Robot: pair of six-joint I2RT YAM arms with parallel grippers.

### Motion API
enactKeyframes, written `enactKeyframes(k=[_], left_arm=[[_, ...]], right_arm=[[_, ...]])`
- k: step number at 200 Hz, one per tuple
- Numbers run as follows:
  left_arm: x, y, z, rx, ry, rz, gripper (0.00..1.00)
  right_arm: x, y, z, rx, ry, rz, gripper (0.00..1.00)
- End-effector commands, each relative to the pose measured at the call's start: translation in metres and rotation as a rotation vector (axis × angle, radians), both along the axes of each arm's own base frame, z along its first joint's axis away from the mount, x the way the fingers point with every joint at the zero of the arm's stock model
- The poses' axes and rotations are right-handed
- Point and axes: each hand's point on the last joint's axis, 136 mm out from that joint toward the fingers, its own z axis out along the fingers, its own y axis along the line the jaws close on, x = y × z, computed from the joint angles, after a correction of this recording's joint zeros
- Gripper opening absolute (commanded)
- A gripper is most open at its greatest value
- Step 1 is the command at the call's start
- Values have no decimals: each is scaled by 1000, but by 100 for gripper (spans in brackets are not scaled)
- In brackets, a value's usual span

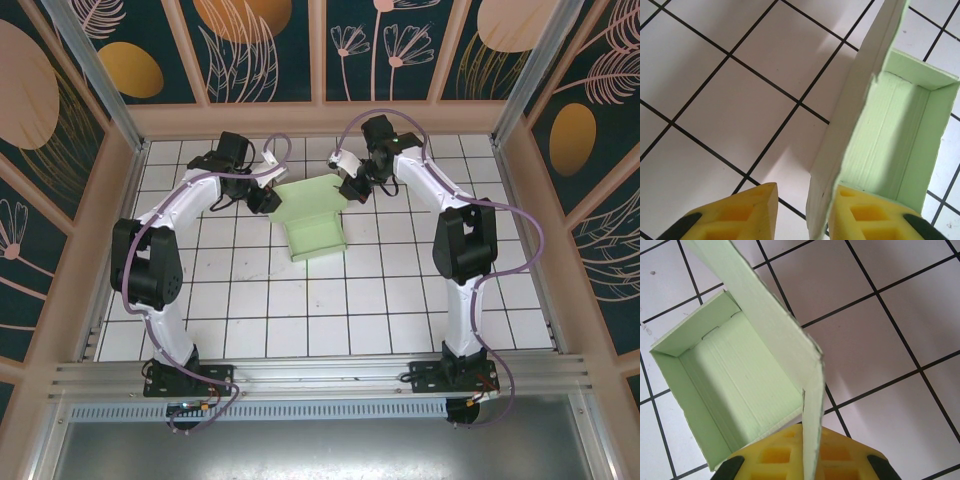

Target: Fold the paper box

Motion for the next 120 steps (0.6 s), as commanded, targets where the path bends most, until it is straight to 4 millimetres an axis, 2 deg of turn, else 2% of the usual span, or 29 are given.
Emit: enactKeyframes(k=[1, 86, 113, 120], left_arm=[[-1, -2, 1, -15, 24, -16, 29], [-14, 4, -7, 23, 58, -48, 25], [-14, 3, -7, 20, 68, -49, 9], [-14, 3, -7, 18, 69, -49, 8]], right_arm=[[-3, 1, 15, 6, -18, -12, 0], [2, 1, 13, 0, -15, -21, 0], [2, 1, 12, -3, -12, -24, 0], [2, 1, 13, -2, -12, -25, 0]])
